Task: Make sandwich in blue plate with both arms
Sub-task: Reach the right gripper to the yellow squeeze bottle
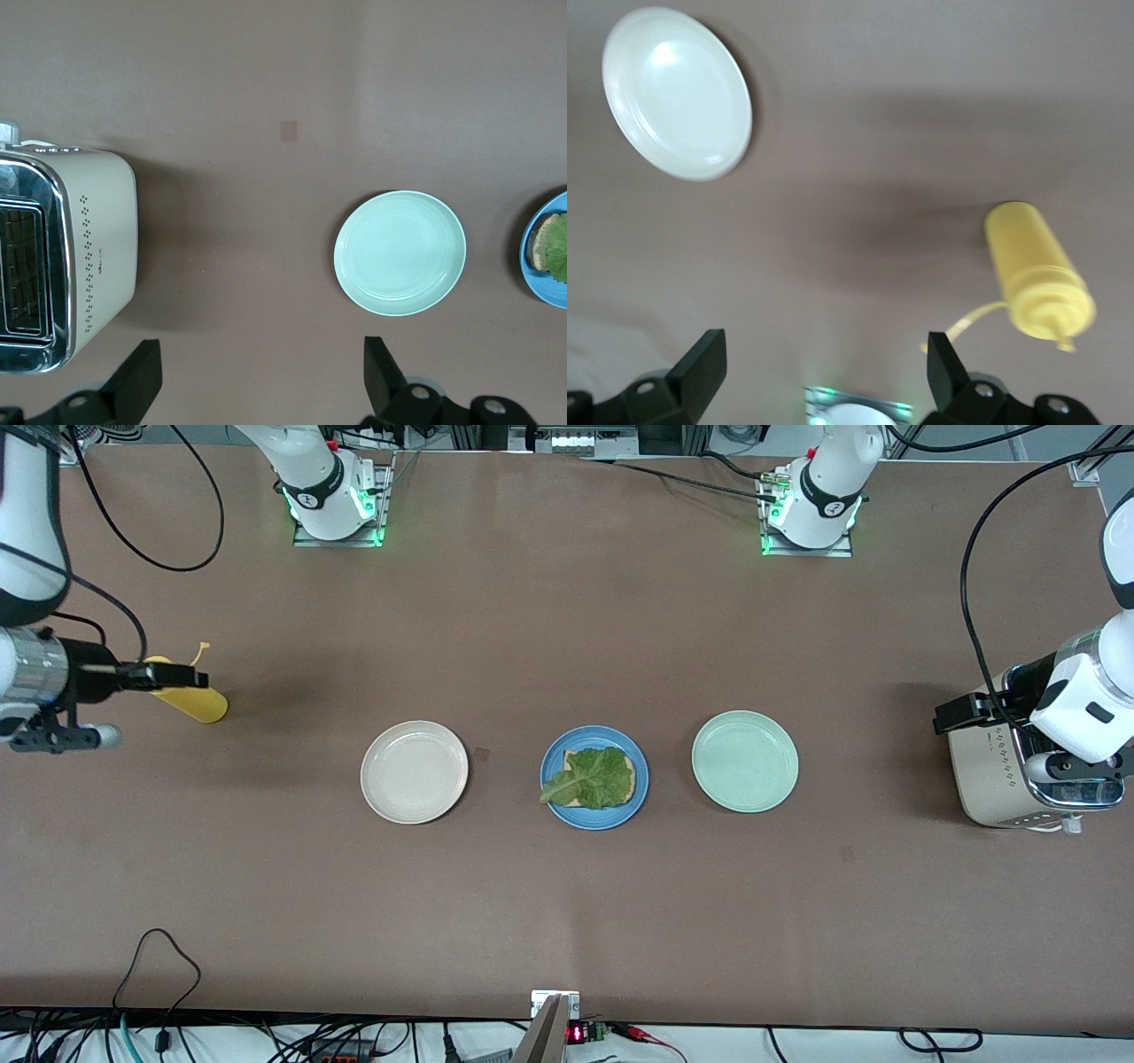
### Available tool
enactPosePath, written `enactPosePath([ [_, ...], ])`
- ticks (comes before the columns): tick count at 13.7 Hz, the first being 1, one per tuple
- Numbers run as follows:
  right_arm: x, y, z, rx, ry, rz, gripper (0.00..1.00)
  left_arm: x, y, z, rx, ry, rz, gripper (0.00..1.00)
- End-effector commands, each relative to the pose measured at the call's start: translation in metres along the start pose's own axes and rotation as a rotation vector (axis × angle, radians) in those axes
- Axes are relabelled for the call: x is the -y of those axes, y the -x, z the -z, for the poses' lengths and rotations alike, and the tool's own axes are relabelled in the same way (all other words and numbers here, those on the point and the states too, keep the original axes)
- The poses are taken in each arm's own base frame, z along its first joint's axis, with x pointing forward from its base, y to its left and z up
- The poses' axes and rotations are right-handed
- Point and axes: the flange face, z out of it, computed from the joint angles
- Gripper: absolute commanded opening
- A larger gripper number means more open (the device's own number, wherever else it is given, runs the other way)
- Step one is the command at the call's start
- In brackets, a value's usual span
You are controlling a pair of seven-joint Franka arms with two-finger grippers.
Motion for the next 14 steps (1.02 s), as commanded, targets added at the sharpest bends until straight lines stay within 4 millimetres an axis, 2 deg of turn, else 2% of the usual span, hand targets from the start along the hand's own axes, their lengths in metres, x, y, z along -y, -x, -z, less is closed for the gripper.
enactPosePath([
  [1,-0.051,0.022,-0.002,-0.018,0.031,0.184,1.0,0.002,0.006,0.002,0.004,0.018,-0.015,1.0],
  [3,-0.093,0.024,-0.007,-0.063,0.042,0.344,1.0,0.009,0.004,0.0,-0.002,0.013,-0.07,1.0],
  [7,-0.134,0.032,-0.008,-0.123,0.065,0.633,1.0,0.01,0.003,-0.004,0.01,0.012,-0.069,1.0],
  [9,-0.156,0.036,-0.016,-0.181,0.015,0.786,1.0,0.012,0.003,-0.004,0.01,0.01,-0.065,1.0],
  [14,-0.225,0.053,-0.075,-0.362,-0.129,1.192,1.0,0.016,0.002,-0.005,0.012,0.009,-0.066,1.0],
])
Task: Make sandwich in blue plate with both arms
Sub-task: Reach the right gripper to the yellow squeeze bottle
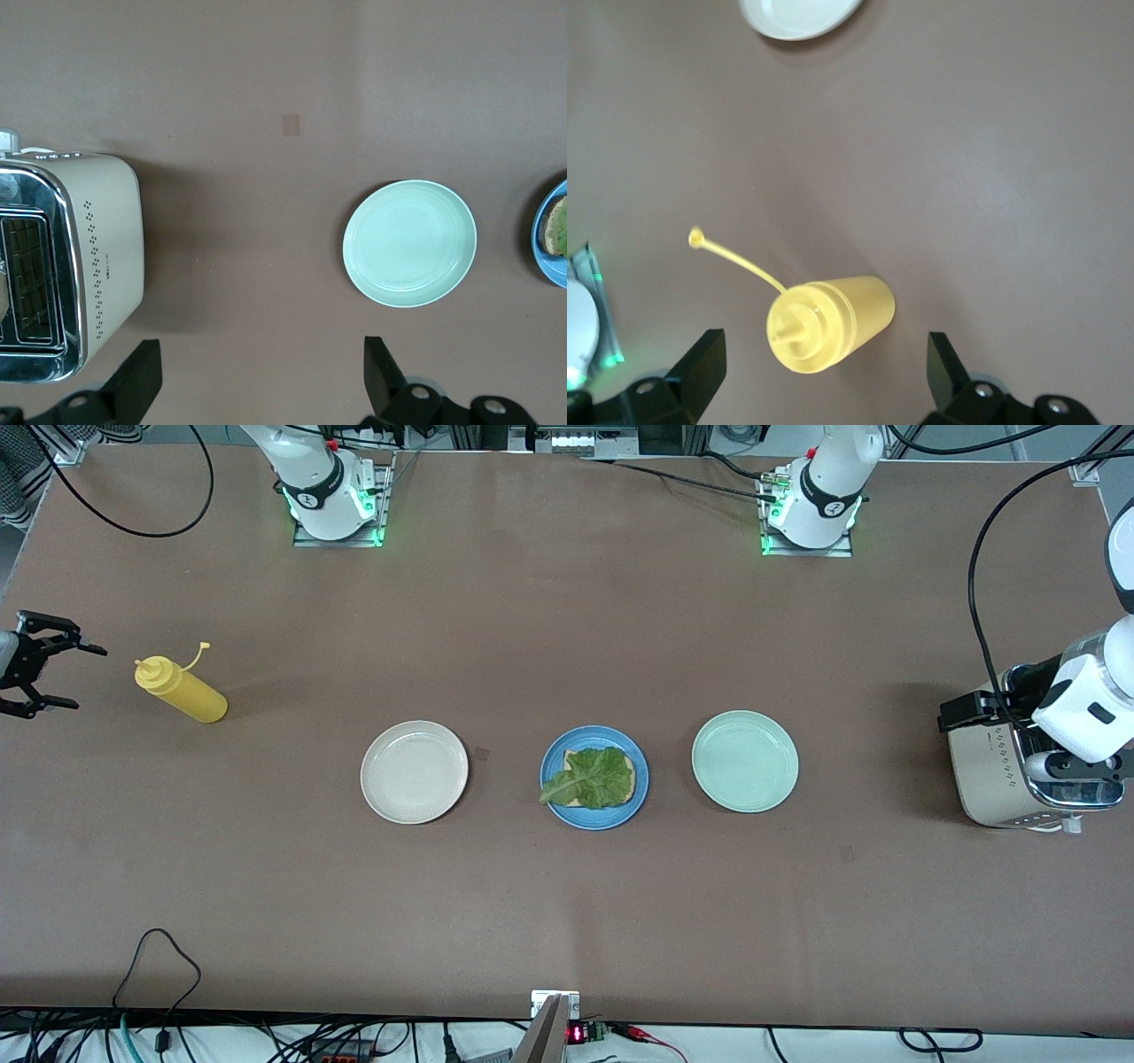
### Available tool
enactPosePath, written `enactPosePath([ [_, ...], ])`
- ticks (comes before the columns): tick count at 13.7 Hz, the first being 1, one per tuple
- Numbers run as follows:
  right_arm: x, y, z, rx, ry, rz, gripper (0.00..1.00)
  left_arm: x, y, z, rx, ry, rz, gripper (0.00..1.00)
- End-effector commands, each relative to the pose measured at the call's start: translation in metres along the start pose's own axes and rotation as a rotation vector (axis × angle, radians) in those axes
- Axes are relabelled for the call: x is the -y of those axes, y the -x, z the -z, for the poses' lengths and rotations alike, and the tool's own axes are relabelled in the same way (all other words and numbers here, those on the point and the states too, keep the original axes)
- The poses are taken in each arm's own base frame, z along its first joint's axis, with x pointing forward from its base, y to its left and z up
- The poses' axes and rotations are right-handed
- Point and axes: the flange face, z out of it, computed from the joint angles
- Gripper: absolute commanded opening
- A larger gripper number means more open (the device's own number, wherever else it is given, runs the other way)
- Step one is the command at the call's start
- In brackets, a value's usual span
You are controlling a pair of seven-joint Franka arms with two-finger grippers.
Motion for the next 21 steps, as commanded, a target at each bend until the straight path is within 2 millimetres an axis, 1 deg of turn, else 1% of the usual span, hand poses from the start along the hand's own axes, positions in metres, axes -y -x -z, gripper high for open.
enactPosePath([
  [1,-0.01,0.04,-0.023,-0.094,-0.017,0.168,1.0,0.005,0.002,0.0,-0.002,0.011,-0.02,1.0],
  [2,-0.013,0.049,-0.03,-0.125,-0.022,0.192,1.0,0.005,0.002,0.0,-0.004,0.011,-0.021,1.0],
  [3,-0.014,0.063,-0.037,-0.147,-0.029,0.218,1.0,0.005,0.002,0.001,-0.005,0.011,-0.021,1.0],
  [5,-0.016,0.079,-0.052,-0.202,-0.05,0.257,1.0,0.006,0.002,0.001,-0.007,0.009,-0.023,1.0],
  [6,-0.017,0.093,-0.063,-0.243,-0.057,0.27,1.0,0.011,0.001,0.001,-0.007,0.01,-0.017,1.0],
  [7,-0.021,0.104,-0.077,-0.287,-0.056,0.282,1.0,0.012,0.001,0.001,-0.008,0.01,-0.015,1.0],
  [8,-0.024,0.121,-0.092,-0.33,-0.056,0.288,1.0,0.012,0.001,0.001,-0.01,0.01,-0.015,1.0],
  [10,-0.029,0.143,-0.121,-0.401,-0.059,0.287,1.0,0.012,0.0,0.0,-0.008,0.01,-0.014,1.0],
  [11,-0.03,0.15,-0.133,-0.425,-0.06,0.298,1.0,0.012,0.0,0.001,-0.01,0.011,-0.015,1.0],
  [13,-0.033,0.157,-0.155,-0.483,-0.061,0.299,1.0,0.011,0.0,0.001,-0.011,0.011,-0.015,1.0],
  [14,-0.033,0.161,-0.16,-0.494,-0.063,0.297,1.0,0.011,0.0,0.002,-0.013,0.01,-0.015,1.0],
  [16,-0.033,0.162,-0.167,-0.506,-0.072,0.308,1.0,0.007,0.001,0.003,-0.015,0.012,-0.023,1.0],
  [18,-0.034,0.159,-0.178,-0.536,-0.084,0.307,1.0,0.002,0.001,0.005,-0.019,0.012,-0.032,1.0],
  [21,-0.037,0.147,-0.192,-0.56,-0.102,0.325,1.0,0.0,0.001,0.006,-0.019,0.012,-0.035,1.0],
])
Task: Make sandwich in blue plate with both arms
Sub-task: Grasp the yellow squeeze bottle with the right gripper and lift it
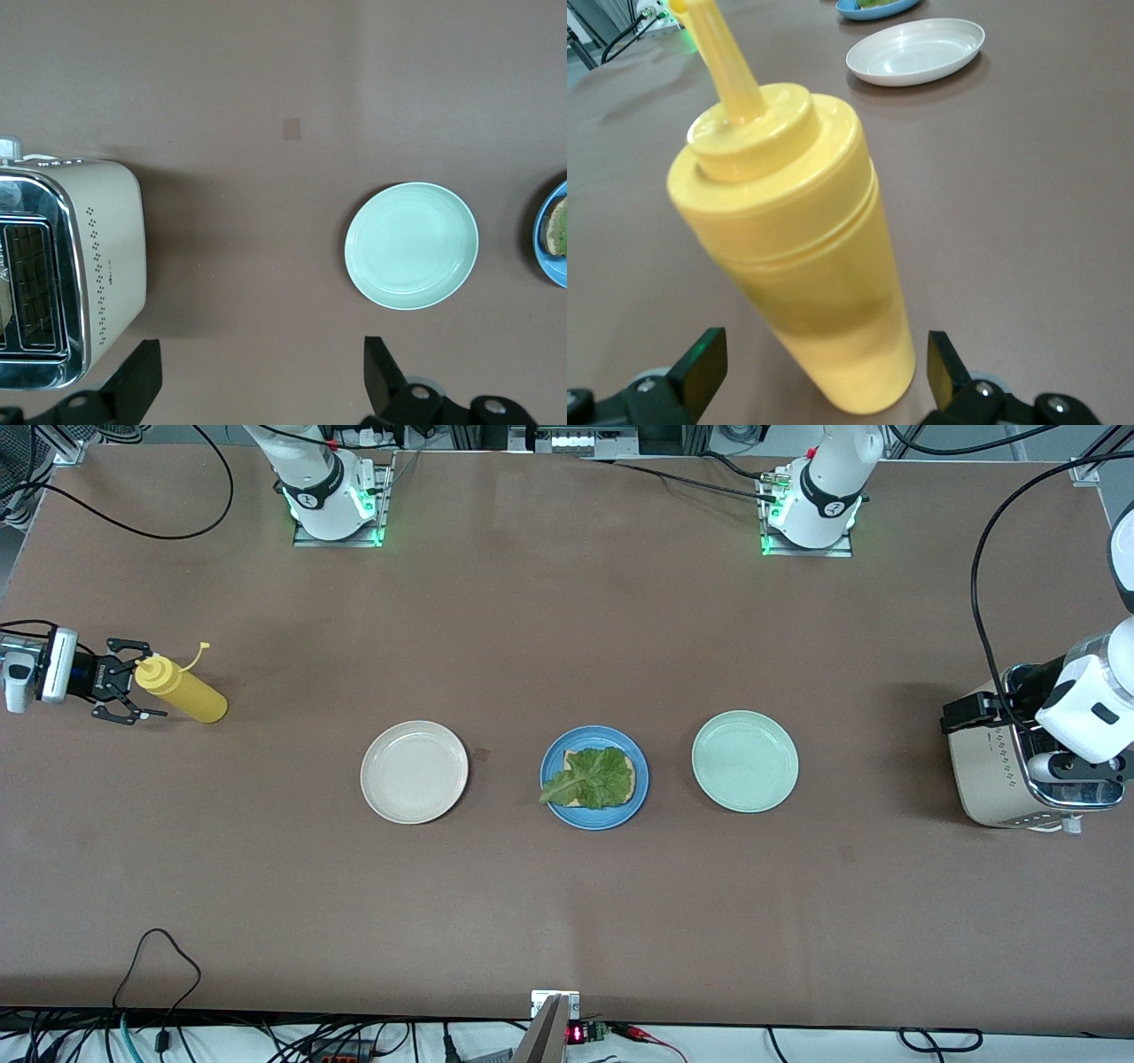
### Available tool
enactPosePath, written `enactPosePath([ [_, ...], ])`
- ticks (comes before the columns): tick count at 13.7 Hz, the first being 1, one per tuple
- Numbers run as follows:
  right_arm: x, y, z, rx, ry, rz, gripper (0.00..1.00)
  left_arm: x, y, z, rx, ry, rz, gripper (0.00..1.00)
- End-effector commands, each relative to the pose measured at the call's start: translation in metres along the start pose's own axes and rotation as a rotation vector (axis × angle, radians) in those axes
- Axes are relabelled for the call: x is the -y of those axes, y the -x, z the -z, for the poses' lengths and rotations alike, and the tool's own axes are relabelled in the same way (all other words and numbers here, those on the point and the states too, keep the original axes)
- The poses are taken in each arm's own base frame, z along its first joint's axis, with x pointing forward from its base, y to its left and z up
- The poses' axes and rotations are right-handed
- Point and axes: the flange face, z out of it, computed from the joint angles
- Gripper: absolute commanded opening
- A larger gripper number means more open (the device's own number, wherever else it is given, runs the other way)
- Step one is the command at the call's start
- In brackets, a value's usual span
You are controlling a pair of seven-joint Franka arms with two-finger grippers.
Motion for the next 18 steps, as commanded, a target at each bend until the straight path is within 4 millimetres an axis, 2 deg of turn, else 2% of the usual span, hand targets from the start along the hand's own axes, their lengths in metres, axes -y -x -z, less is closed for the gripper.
enactPosePath([
  [1,-0.005,0.002,-0.014,-0.046,-0.007,0.023,1.0,0.001,0.002,0.005,-0.01,0.012,-0.017,1.0],
  [4,-0.014,-0.004,-0.034,-0.076,-0.023,0.035,1.0,0.0,0.002,0.005,-0.01,0.011,-0.025,1.0],
  [9,-0.024,-0.017,-0.048,-0.075,-0.039,0.056,0.98,-0.006,0.002,0.006,-0.013,0.017,-0.032,1.0],
  [10,-0.025,-0.02,-0.048,-0.07,-0.043,0.061,0.69,-0.008,0.002,0.008,-0.016,0.019,-0.035,1.0],
  [11,-0.026,-0.021,-0.048,-0.067,-0.048,0.063,0.3,-0.011,0.002,0.008,-0.016,0.018,-0.04,1.0],
  [12,-0.027,-0.024,-0.051,-0.062,-0.053,0.066,0.1,-0.01,0.002,0.008,-0.017,0.022,-0.039,1.0],
  [13,-0.029,-0.026,-0.053,-0.057,-0.058,0.065,0.01,-0.008,0.002,0.007,-0.016,0.023,-0.035,1.0],
  [16,-0.036,-0.044,-0.053,-0.039,-0.064,0.081,0.0,-0.005,0.001,0.007,-0.016,0.024,-0.031,1.0],
  [18,-0.05,-0.083,-0.053,0.013,-0.068,0.114,0.0,-0.006,0.001,0.007,-0.016,0.025,-0.052,1.0],
])
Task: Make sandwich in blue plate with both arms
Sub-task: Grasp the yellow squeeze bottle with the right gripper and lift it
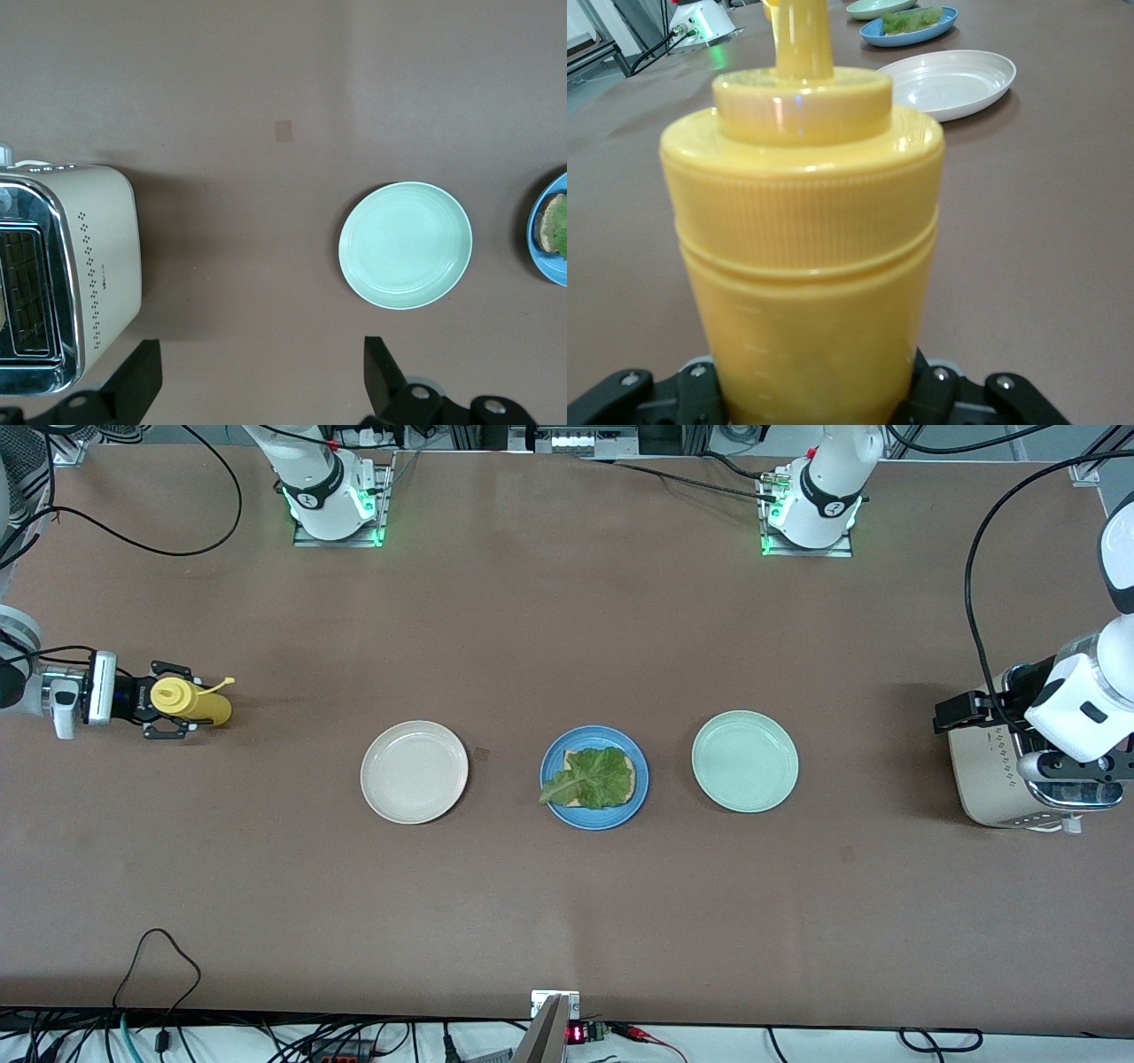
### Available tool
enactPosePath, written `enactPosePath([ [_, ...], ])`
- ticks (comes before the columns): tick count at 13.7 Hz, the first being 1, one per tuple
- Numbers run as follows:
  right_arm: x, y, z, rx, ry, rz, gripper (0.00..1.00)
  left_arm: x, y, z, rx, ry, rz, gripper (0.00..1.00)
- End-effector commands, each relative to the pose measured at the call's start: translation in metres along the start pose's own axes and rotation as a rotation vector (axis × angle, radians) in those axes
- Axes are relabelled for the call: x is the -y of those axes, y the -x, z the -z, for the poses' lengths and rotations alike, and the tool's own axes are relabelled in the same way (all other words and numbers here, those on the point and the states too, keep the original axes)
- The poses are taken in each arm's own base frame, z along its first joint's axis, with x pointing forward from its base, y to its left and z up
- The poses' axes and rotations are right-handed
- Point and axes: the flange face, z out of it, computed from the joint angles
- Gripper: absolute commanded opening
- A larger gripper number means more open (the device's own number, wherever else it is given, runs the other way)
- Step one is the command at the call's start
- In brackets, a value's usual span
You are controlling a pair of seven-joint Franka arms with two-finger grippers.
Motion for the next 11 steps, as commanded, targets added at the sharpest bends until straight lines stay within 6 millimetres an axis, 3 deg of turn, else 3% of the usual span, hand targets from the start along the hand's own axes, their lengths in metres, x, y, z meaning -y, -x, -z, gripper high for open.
enactPosePath([
  [1,-0.025,-0.072,0.004,0.08,0.005,0.043,0.0,-0.001,0.0,0.003,-0.007,0.026,-0.047,1.0],
  [3,-0.043,-0.131,-0.002,0.165,0.003,0.049,0.0,-0.001,0.0,0.003,-0.007,0.024,-0.047,1.0],
  [6,-0.057,-0.238,-0.019,0.327,0.007,0.062,0.0,0.002,0.0,0.004,-0.009,0.025,-0.044,1.0],
  [11,-0.062,-0.365,-0.08,0.546,0.056,-0.002,0.0,0.005,0.0,0.003,-0.008,0.025,-0.039,1.0],
])
